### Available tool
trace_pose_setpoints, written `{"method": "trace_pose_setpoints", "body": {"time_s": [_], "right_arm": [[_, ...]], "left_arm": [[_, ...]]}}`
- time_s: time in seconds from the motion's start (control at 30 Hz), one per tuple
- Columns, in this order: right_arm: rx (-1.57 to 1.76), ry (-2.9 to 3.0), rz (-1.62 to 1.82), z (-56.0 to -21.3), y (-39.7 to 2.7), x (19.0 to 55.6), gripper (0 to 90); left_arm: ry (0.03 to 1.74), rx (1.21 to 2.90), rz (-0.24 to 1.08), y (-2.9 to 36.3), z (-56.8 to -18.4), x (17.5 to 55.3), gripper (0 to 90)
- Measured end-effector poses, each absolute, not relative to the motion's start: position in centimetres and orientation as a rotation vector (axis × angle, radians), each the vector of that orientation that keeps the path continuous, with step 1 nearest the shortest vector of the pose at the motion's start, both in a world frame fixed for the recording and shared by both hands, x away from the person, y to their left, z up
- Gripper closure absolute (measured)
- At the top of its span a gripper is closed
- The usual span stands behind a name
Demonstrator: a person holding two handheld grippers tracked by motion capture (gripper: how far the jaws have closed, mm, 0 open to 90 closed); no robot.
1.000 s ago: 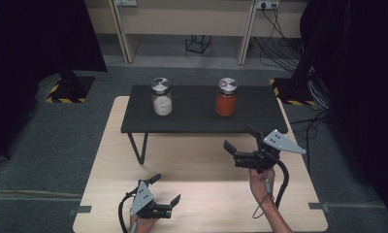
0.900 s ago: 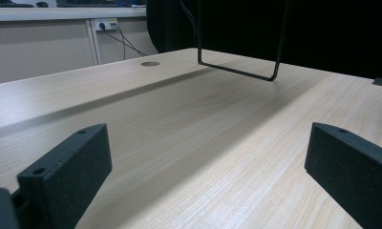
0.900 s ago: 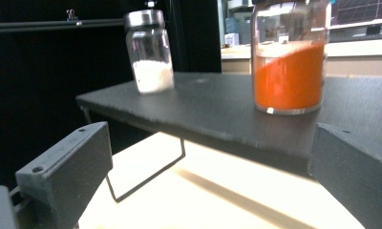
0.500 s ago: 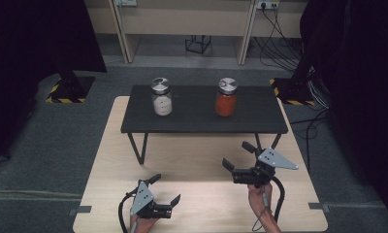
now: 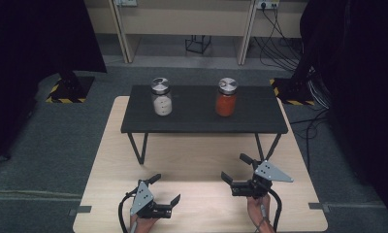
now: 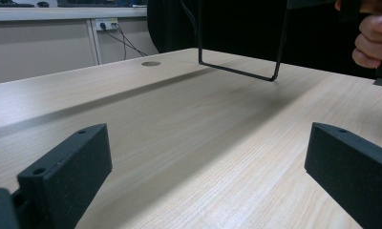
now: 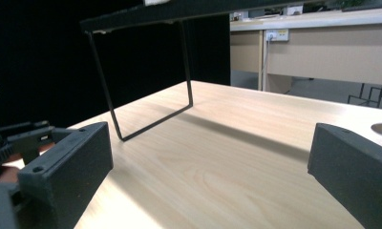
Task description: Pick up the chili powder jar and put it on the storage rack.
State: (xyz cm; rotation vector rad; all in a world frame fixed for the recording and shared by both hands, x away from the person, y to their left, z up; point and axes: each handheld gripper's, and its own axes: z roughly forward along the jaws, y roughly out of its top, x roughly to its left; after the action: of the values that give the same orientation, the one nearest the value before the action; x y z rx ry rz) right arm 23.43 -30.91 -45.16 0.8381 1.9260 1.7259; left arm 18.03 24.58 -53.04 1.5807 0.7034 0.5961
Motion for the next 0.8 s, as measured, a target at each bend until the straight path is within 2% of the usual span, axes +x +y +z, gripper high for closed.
{"method": "trace_pose_setpoints", "body": {"time_s": [0.8], "right_arm": [[0.812, 1.994, 1.618, -47.8, -30.3, 21.9, 1.5]], "left_arm": [[0.712, 1.583, 0.585, 24.6, -52.9, 18.2, 1.5]]}}
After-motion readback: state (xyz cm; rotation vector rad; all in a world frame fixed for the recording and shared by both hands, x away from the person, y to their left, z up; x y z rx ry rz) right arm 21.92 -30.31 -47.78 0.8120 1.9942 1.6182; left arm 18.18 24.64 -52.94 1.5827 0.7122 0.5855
